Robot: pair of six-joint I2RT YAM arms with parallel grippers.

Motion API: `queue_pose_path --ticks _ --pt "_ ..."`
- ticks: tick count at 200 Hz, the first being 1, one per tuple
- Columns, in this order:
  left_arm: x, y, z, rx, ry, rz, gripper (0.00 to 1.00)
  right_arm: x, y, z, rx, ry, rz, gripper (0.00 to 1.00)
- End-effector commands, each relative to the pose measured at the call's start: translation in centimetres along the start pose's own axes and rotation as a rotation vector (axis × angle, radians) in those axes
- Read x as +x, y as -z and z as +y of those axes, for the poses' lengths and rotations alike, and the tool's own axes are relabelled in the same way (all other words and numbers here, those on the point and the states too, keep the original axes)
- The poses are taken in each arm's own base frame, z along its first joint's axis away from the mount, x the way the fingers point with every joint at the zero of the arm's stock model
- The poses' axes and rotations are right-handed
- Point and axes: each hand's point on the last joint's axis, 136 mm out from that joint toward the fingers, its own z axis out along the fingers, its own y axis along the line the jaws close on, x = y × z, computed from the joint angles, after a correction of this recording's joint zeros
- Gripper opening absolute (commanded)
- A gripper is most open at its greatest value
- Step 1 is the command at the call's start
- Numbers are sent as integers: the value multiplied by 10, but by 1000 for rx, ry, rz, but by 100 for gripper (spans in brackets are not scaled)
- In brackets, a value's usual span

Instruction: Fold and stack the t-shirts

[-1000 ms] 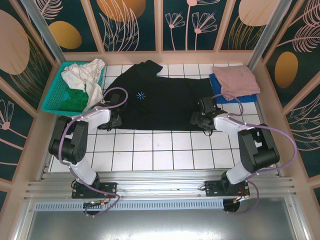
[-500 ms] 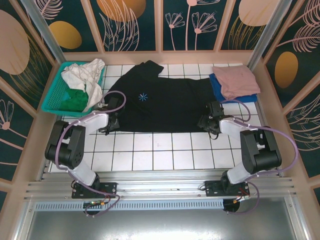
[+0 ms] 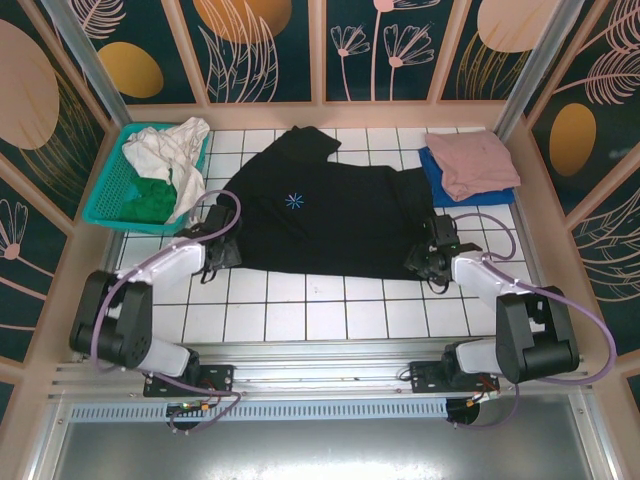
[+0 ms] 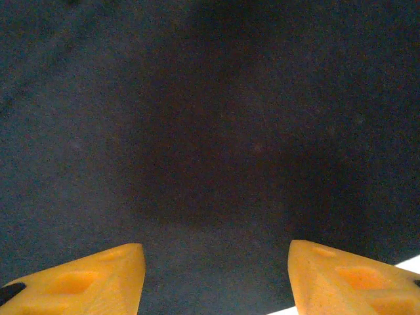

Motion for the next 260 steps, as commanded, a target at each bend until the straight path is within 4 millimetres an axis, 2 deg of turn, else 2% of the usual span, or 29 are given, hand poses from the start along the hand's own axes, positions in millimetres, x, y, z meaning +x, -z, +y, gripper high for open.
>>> queue_pose_path --ticks 1,12,24,32,38,52,66,106,125,158,168,174,181,185,208,227,237,260 --pt "-5 -14 -15 25 -40 23 81 -17 8 11 -21 5 -30 60" --pt "0 -23 -15 15 -42 47 79 -21 9 14 -29 4 -42 60" --pt "6 -30 -14 5 -36 65 70 -23 9 15 -33 0 -48 60" --pt "10 -33 -12 -4 -33 74 59 -24 10 14 -33 -5 -51 60" --pt "11 -34 -11 -9 -29 75 44 -24 9 13 -32 -9 -52 60" --pt "12 -31 -2 -42 -21 63 19 -24 7 7 -21 -15 -47 60" --pt "13 -23 5 -57 -14 53 0 -21 5 0 -2 -31 -33 60" --pt "27 11 33 -72 72 17 0 8 -5 -19 28 -76 47 60" --pt "44 17 29 16 121 46 0 24 -10 -29 40 -100 78 59" --pt "52 34 18 148 221 47 0 52 -8 -44 49 -164 115 52" --pt "51 41 21 155 250 32 11 55 -4 -44 33 -177 109 50" --pt "50 46 25 154 264 15 20 53 0 -44 30 -178 98 49" --pt "44 54 30 143 285 -20 39 48 6 -43 33 -180 75 49" --pt "40 58 33 137 294 -40 44 44 10 -42 31 -179 61 49" --pt "11 81 34 156 309 -150 50 12 32 -24 -25 -153 -36 49" --pt "-16 88 10 212 250 -176 53 -13 39 -3 -88 -124 -91 49" --pt "-28 83 -11 254 198 -153 59 -24 40 8 -117 -114 -106 49" --pt "-48 58 -51 265 101 -96 61 -44 40 31 -188 -95 -132 49"
